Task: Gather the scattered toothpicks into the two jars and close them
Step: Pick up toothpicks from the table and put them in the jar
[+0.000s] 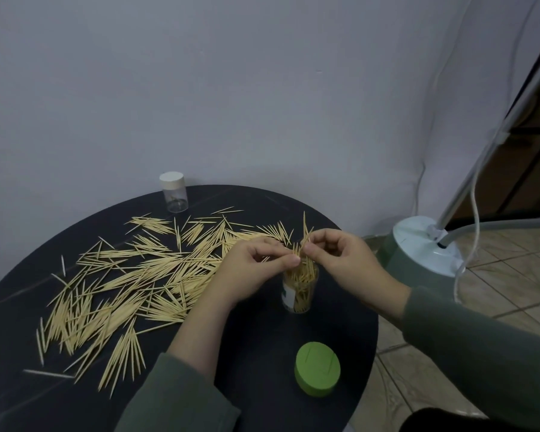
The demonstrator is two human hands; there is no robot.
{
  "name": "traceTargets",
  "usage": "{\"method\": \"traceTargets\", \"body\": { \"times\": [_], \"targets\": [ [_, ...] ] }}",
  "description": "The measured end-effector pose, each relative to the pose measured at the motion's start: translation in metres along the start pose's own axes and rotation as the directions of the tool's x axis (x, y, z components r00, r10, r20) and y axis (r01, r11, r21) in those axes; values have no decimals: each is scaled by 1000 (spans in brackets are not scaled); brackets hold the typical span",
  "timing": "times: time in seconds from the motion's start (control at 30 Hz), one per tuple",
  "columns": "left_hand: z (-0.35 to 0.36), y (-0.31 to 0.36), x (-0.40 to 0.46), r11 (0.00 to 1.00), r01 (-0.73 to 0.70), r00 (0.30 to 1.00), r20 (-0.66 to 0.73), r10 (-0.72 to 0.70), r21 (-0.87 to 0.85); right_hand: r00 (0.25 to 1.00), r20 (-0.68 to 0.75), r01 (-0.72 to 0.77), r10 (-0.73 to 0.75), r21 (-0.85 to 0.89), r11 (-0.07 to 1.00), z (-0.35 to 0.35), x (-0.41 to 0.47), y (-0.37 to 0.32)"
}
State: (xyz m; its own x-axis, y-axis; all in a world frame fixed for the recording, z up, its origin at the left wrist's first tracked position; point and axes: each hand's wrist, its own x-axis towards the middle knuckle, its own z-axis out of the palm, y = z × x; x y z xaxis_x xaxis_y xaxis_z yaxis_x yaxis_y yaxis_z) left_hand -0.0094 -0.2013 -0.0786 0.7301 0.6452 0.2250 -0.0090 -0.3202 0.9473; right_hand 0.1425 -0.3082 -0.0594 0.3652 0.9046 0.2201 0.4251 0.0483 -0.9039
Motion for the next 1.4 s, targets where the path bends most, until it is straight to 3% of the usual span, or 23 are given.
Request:
{"method": "traceTargets", "body": {
  "times": [0.17,0.37,0.57,0.73,1.03,1.17,1.23,1.4],
  "targets": [
    [-1,-2,0,996,31,999,31,-34,85,998,48,-27,30,-59,998,-1,-4,5],
    [-7,-1,-2,991,-65,998,-3,65,120,998,68,-4,14,-142,990,-5,-3,5],
    [-4,3,-4,993,-80,997,-1,80,90,984,171,99,-57,-251,963,-16,-1,9],
    [3,0,-3,996,-71,996,63,67,60,947,308,66,94,-471,879,-20,5,15],
    [12,4,-5,943,-139,990,78,121,302,946,301,28,121,-447,894,-13,9,17],
    [5,3,-3,926,-164,979,-56,194,341,946,295,14,136,-457,889,-12,10,17],
    [3,-2,0,928,-124,980,-100,169,351,945,300,20,130,-450,893,-11,10,17],
    [13,-12,2,946,-2,999,-37,14,326,947,298,26,117,-438,899,-12,9,18]
  ]
}}
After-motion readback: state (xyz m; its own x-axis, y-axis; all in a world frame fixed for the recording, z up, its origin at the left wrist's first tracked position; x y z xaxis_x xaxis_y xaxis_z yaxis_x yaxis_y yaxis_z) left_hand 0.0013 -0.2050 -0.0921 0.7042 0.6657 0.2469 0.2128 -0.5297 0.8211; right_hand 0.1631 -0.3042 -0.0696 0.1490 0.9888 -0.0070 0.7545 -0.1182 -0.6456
